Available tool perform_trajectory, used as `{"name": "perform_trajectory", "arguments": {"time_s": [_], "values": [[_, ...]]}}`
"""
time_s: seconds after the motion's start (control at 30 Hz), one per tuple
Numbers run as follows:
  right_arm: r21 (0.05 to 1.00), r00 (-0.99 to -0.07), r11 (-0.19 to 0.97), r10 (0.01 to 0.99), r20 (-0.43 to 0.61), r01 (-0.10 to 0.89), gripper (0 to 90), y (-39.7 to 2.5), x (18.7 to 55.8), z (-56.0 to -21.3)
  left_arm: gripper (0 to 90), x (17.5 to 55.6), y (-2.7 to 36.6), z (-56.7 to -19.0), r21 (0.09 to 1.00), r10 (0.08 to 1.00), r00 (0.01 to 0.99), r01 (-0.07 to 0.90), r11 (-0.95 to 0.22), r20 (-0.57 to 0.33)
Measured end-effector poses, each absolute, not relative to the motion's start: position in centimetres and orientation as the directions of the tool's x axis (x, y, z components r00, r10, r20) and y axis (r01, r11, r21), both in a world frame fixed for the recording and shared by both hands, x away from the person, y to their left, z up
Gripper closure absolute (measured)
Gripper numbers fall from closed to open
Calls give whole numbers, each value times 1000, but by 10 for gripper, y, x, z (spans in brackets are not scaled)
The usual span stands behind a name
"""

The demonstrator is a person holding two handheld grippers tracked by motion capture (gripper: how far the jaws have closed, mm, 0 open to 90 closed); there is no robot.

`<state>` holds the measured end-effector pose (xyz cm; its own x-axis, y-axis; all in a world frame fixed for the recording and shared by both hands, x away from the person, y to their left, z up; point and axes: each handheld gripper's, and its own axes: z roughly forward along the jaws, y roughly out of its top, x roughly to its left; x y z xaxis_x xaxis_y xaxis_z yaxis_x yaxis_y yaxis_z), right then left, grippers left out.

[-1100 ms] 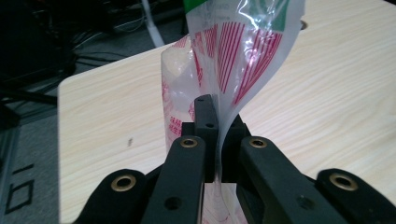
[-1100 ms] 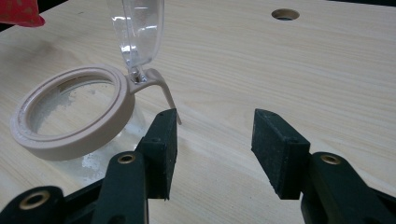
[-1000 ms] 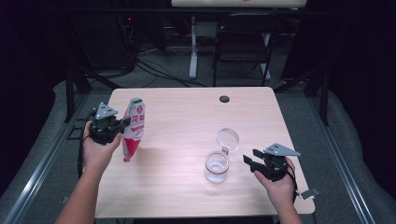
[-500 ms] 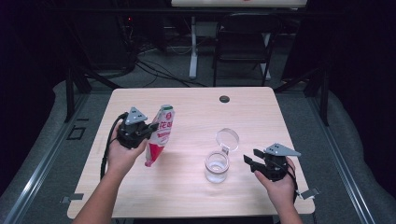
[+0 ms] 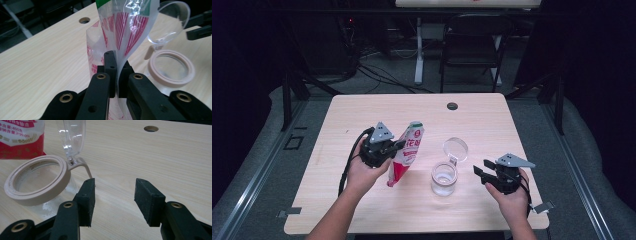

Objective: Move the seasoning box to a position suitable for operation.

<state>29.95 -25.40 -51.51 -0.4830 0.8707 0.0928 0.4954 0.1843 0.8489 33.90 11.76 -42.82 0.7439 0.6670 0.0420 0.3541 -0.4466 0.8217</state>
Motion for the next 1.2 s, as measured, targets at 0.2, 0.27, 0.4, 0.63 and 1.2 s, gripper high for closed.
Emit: {"name": "perform_trajectory", "arguments": {"time_s": [0.2, 0.27, 0.4, 0.63, 1.2], "values": [[851, -481, 180, 872, 94, 493, 512, -254, 299, -515, 900, 336, 110, -434, 814, 647, 762, 357, -458, 30], [855, -481, 178, 872, 93, 488, 519, -254, 299, -515, 900, 334, 108, -436, 815, 637, 771, 354, -459, 24], [857, -490, 183, 867, 91, 482, 525, -254, 299, -514, 900, 332, 106, -440, 812, 621, 784, 357, -463, 9], [866, -525, 208, 848, 72, 454, 509, -250, 298, -511, 900, 326, 110, -446, 806, 579, 814, 364, -467, -32], [877, -599, 245, 798, 60, 414, 613, -248, 289, -490, 892, 309, 131, -470, 810, 515, 846, 398, -431, -141]]}}
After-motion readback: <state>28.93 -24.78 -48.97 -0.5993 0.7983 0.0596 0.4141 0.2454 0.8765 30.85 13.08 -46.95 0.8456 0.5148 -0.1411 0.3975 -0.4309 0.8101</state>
